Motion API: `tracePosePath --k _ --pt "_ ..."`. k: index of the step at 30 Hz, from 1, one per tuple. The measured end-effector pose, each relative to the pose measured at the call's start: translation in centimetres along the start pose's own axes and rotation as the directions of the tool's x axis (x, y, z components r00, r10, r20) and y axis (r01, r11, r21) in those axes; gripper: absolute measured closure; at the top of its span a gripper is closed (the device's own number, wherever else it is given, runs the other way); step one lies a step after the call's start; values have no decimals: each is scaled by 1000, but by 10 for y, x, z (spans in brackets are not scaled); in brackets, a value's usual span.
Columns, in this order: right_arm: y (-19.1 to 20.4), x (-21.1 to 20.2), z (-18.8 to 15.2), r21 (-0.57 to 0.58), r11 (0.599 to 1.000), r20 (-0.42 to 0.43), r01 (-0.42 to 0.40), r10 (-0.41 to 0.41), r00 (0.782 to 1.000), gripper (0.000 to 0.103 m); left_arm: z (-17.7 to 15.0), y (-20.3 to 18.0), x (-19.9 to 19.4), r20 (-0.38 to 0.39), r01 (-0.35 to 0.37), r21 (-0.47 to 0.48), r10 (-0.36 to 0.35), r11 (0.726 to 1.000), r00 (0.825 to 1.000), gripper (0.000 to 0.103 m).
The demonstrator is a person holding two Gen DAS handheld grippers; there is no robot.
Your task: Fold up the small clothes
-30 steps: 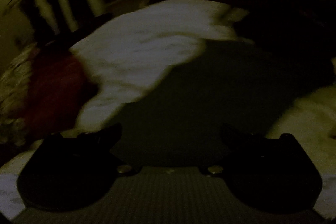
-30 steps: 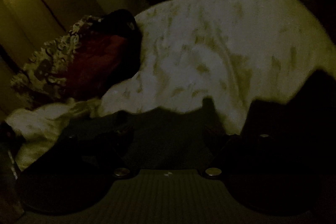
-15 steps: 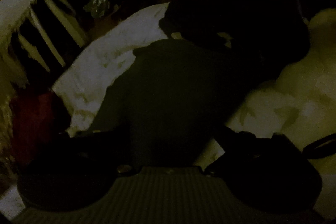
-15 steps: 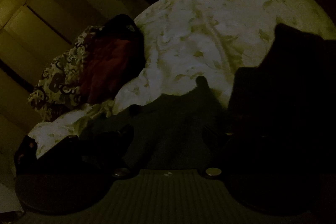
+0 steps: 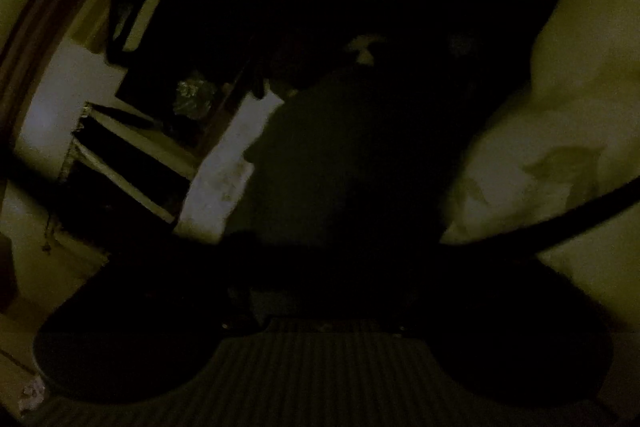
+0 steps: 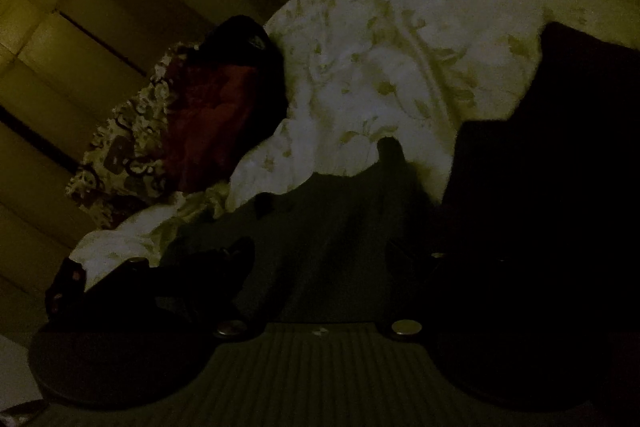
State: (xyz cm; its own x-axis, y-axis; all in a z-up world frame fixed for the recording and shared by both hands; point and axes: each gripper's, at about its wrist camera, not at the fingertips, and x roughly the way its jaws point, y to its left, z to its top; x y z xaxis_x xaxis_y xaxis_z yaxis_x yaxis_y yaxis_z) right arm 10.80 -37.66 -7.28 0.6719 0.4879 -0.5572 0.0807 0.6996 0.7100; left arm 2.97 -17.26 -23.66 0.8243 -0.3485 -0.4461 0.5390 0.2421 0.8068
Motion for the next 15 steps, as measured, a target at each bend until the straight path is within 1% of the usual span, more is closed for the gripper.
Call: tracePosePath --k 1,3,5,6,8,9,12,13,15 --pt "0 6 4 -8 1000 -12 9 -9 1000 0 -1 -1 5 -5 20 -5 -20 1000 1000 49" --pt "-1 21 13 -33 997 -46 67 -68 997 0 -2 -6 13 -8 30 20 -30 999 1000 61" --pt "-3 34 21 -50 984 -48 168 -171 984 0 -3 -10 16 0 17 33 -17 999 1000 61" --pt "-6 42 25 -42 978 -51 204 -206 977 0 -3 -8 19 0 20 24 -20 1000 1000 62" --pt "-10 57 30 -25 975 -86 222 -223 971 0 -5 -4 24 -7 40 -5 -40 999 999 65" --pt "-10 67 30 -28 968 -111 251 -252 961 0 -5 -2 26 -9 48 -13 -48 999 999 67" --pt "-5 91 29 -106 932 -159 347 -360 919 0 -4 6 31 -11 60 -36 -60 998 998 72" --pt "-5 95 28 -117 925 -166 360 -376 912 0 -5 9 33 -13 69 -51 -70 996 997 73" --pt "-5 102 25 -138 920 -186 367 -388 903 0 -5 19 35 -16 82 -86 -84 993 996 75"
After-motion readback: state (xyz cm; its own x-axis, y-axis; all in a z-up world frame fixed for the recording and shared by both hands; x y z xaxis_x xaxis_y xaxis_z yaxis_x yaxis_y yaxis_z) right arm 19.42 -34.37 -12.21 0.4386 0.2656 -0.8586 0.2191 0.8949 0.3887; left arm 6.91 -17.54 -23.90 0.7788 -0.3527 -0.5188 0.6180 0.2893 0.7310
